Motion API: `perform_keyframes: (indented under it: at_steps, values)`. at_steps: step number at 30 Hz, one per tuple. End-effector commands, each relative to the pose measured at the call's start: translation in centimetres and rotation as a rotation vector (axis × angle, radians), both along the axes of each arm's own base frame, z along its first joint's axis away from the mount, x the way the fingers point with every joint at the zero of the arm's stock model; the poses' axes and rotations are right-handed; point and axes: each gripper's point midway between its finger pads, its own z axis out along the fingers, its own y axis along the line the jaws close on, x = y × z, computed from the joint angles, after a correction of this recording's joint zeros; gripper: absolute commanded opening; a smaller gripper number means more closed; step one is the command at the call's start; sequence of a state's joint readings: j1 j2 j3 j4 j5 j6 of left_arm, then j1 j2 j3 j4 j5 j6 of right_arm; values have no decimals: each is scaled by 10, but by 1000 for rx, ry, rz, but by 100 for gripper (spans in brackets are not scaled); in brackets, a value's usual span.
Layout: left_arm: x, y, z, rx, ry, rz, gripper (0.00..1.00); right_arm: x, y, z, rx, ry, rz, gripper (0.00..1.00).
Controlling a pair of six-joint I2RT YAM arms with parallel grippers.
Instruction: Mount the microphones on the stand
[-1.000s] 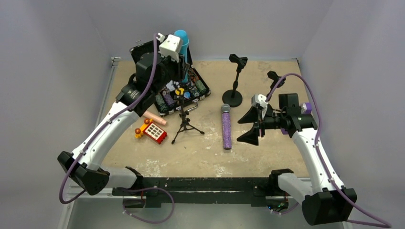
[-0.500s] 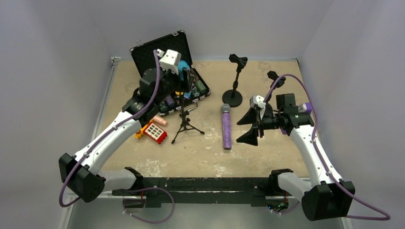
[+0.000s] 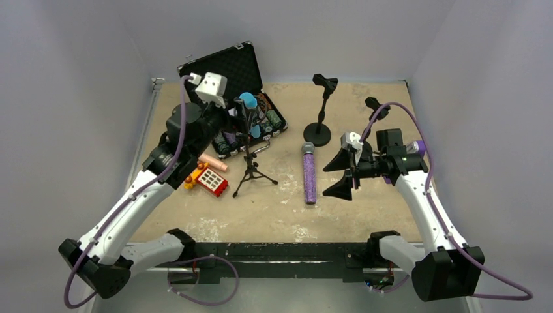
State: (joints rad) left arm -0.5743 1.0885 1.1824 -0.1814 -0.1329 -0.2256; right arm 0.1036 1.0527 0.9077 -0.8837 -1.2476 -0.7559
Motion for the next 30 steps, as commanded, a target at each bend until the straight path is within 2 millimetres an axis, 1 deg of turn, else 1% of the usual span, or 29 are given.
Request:
perform_keyframes:
  at_steps: [1,3,6,12,14,16,18,19,20,21,22,25,28,30]
  values:
    - [-29,21,27,-39,-58,8,96,-6,0,1,14,-41,21,93]
    - [-42,29,24,-39,-53,8,97,-6,0,-1,8,-48,21,93]
    - [-61,38,5,-56,-21,1,97,-5,-1,-3,-4,-56,17,93]
    - [-91,58,-50,-115,66,34,99,-5,-2,-5,-13,-54,14,93]
    - [-101,61,-63,-133,83,29,99,-5,-2,-5,-15,-55,14,93]
    - [-108,60,-77,-145,105,12,99,-4,-3,-7,-18,-54,12,93]
    - [-113,56,-89,-150,119,-20,99,-4,-3,-7,-20,-56,10,93]
    - [-116,51,-97,-147,128,-55,99,-4,-3,-7,-20,-54,10,93]
    - [-117,47,-97,-147,112,-80,96,-4,-3,-7,-20,-54,9,93]
    - [-120,37,-101,-143,103,-140,94,-4,-3,-7,-21,-55,10,93]
    - [-120,30,-113,-128,100,-183,93,-4,-3,-7,-20,-53,10,93]
    - [-114,15,-129,-114,42,-254,93,-4,-3,-7,-20,-54,10,93]
    - [-102,5,-136,-89,-76,-287,94,-4,-3,-7,-21,-57,10,93]
    - [-95,1,-138,-62,-183,-303,96,-4,-3,-7,-21,-58,10,93]
